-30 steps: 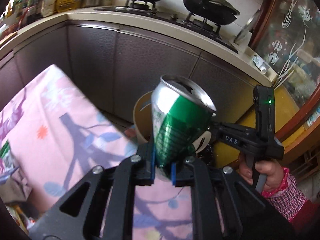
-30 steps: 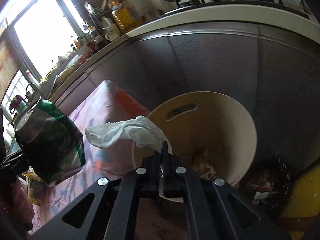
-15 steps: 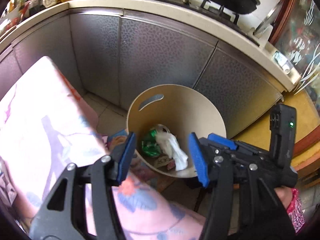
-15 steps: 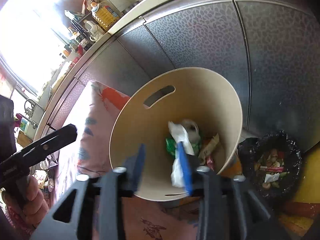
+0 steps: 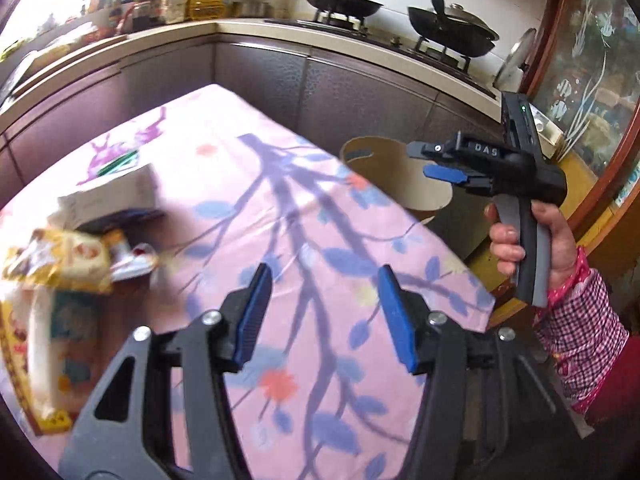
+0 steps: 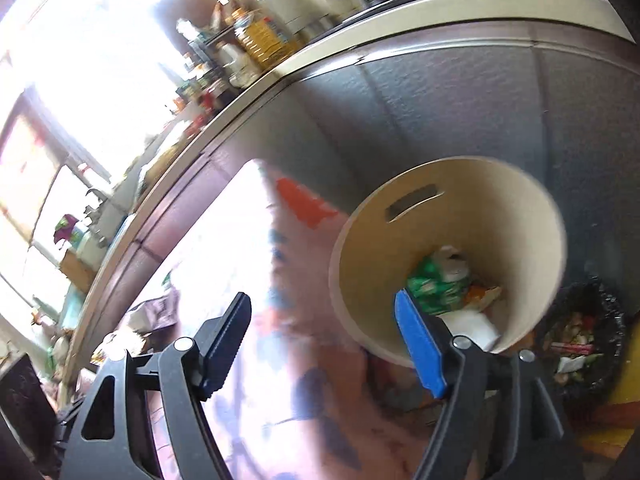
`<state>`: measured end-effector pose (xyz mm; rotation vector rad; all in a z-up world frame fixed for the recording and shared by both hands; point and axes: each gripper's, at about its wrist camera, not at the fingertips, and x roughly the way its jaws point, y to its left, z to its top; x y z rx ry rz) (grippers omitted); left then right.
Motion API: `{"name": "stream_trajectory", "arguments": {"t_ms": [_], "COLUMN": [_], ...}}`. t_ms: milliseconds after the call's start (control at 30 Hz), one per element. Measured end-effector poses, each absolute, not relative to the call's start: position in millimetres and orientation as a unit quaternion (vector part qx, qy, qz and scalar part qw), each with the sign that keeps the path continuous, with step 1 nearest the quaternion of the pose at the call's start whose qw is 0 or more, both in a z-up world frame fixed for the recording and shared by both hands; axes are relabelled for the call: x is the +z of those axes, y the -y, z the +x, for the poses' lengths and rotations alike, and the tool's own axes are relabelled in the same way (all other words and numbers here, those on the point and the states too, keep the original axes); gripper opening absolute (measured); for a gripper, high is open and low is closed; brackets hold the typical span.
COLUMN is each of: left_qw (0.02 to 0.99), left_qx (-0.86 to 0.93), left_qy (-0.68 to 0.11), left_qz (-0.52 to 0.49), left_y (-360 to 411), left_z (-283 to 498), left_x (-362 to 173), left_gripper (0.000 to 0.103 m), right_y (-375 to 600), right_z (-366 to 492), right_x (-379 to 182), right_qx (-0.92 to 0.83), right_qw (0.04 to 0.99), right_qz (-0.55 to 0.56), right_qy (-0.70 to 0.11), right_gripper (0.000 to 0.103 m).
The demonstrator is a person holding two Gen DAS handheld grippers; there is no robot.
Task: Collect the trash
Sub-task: 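Grasp the white packet with the left tool while the right tool grasps the yellow sachet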
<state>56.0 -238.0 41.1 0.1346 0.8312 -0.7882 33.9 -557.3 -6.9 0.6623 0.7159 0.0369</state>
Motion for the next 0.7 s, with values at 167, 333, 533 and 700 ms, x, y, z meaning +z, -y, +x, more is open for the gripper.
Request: {"name": "stream_trajectory", "arguments": {"t_ms": [167,333,533,700], "left_qw": [0.885,0.916,0.908,0.906], "left_qx": [-0.257,-0.166,-0.168,-0.176], "left_qy": [-0.386,-0.365,-0.382,-0.384], "left_qz": [0.030,0.021,0.040,0.022], "left_y": [134.4,84.4,90.0,88.1], "left_z": [51.2,69.6,88.9,91.8], "left_x": [46.8,49.8,27.3,16.6], "left_gripper": [0.053,0.060,0.060,0.060], "right_y": [480.5,378.9,277.2,221.7], "right_z": [54.2,73.7,76.6,97.1], "right_x": [-0.3,10.6,28.9,56.5], "right_qx": [0.094,0.162,0.214,0.254], "right_qw": [0.882,0.893,0.902,0.896], "right_qz": [0.282,0.172,0.048,-0.006], "right_qy": [-0.366,-0.383,-0.371,-0.364], "right_gripper": [0.067,0.056,0.044,0.044]}}
